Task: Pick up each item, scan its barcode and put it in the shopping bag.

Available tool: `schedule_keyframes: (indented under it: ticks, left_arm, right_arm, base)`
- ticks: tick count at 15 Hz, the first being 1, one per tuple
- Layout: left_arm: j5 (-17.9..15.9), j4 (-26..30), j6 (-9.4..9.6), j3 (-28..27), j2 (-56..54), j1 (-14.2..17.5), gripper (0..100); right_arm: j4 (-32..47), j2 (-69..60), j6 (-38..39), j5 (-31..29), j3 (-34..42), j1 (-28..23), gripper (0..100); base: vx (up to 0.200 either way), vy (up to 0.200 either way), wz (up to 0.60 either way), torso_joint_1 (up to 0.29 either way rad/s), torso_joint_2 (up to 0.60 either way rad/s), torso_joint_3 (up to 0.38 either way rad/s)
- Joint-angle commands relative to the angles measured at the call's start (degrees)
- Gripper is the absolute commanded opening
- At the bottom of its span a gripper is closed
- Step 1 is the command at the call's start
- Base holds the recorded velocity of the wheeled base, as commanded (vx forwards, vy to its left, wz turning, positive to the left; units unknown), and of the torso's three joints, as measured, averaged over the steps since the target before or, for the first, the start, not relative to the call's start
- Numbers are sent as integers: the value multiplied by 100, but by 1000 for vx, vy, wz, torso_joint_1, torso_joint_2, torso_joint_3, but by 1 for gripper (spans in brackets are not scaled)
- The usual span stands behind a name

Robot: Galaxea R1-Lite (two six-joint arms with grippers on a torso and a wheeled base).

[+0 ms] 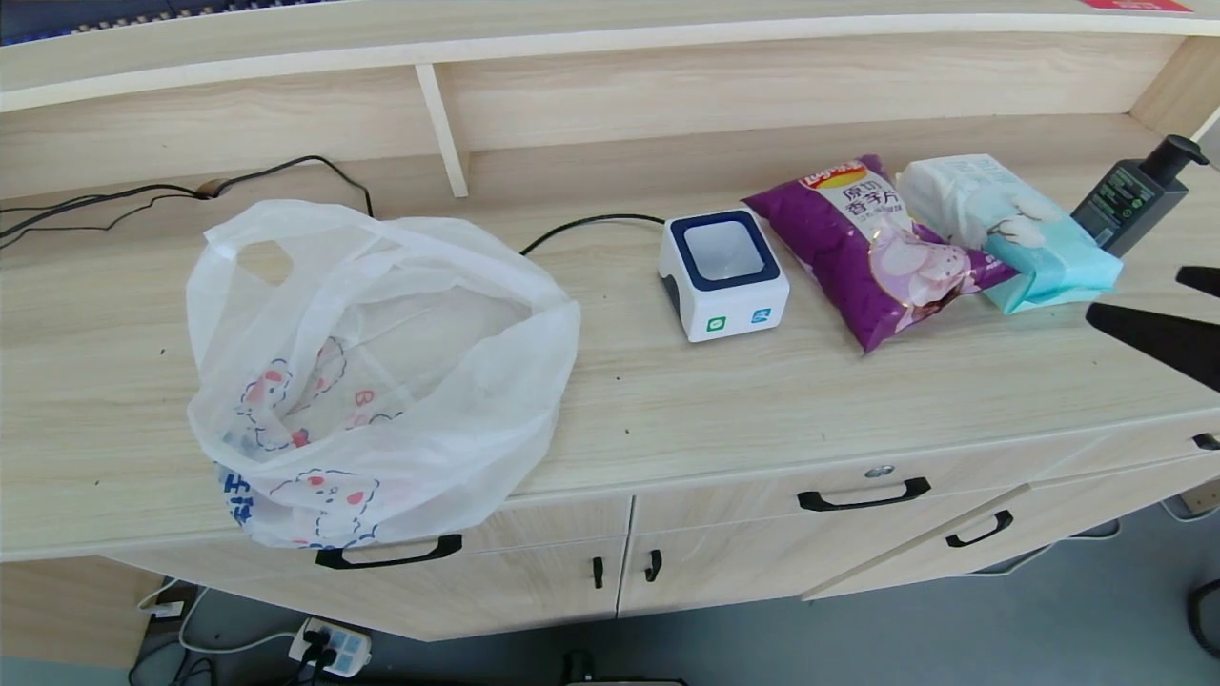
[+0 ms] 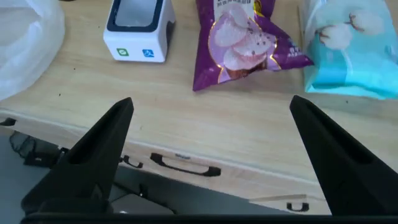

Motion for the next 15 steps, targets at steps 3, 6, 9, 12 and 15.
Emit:
schedule_keyframes:
  ticks: [3,6,9,12,15]
  left_arm:
    - [1,-4,19,0,6,1,100]
    - [1,-4,54,0,6,1,100]
    - [1,-13,63,0,6,1,100]
    - [1,-4,124,0,6,1,100]
    - [1,-4,124,0,6,1,100]
  right_arm:
    - [-401,2625,-584,699,-1796,-349,100]
    - [-796,3153,-637,743,-2051,-349,100]
    - [-981,3355,-830,831,-2174,-332,100]
    - [-1007,3372,-847,928,-2227,-244,100]
    - [-1077,3575,-944,902,-2447,-68,100]
  base:
    - [0,0,0,0,0,0]
    - [0,0,0,0,0,0]
    - [0,0,0,0,0,0]
    - [0,0,0,0,0,0]
    - [0,0,0,0,0,0]
